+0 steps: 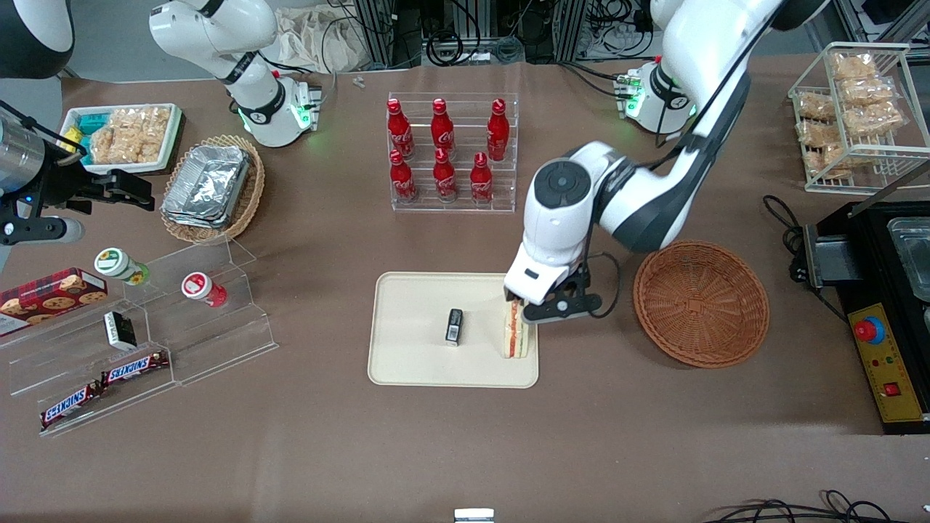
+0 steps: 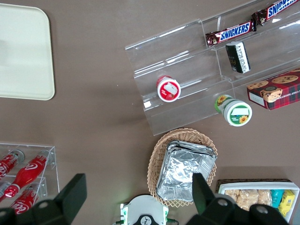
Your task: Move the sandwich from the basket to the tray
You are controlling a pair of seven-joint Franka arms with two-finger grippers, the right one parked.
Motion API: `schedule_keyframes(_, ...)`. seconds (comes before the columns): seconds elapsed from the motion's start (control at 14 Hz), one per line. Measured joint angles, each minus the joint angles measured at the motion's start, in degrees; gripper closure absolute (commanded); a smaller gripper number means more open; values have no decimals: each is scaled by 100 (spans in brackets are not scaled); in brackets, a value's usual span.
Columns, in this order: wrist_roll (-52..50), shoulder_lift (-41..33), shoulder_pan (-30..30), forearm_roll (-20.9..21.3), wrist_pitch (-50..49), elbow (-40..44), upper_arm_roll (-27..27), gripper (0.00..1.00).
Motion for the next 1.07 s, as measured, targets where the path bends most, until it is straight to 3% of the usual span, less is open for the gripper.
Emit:
schedule_keyframes(0.14, 470, -440, 212, -402, -616, 3, 16, 0)
schedule_keyframes(0.5, 2490, -1158, 1384, -1374, -2016, 254, 98, 0)
schedule_keyframes(0.86, 4504, -2080, 1564, -1877, -3260, 353, 1451, 0)
schedule_keyframes(1.07, 4884, -2416, 1559, -1891, -3559, 344, 1701, 0)
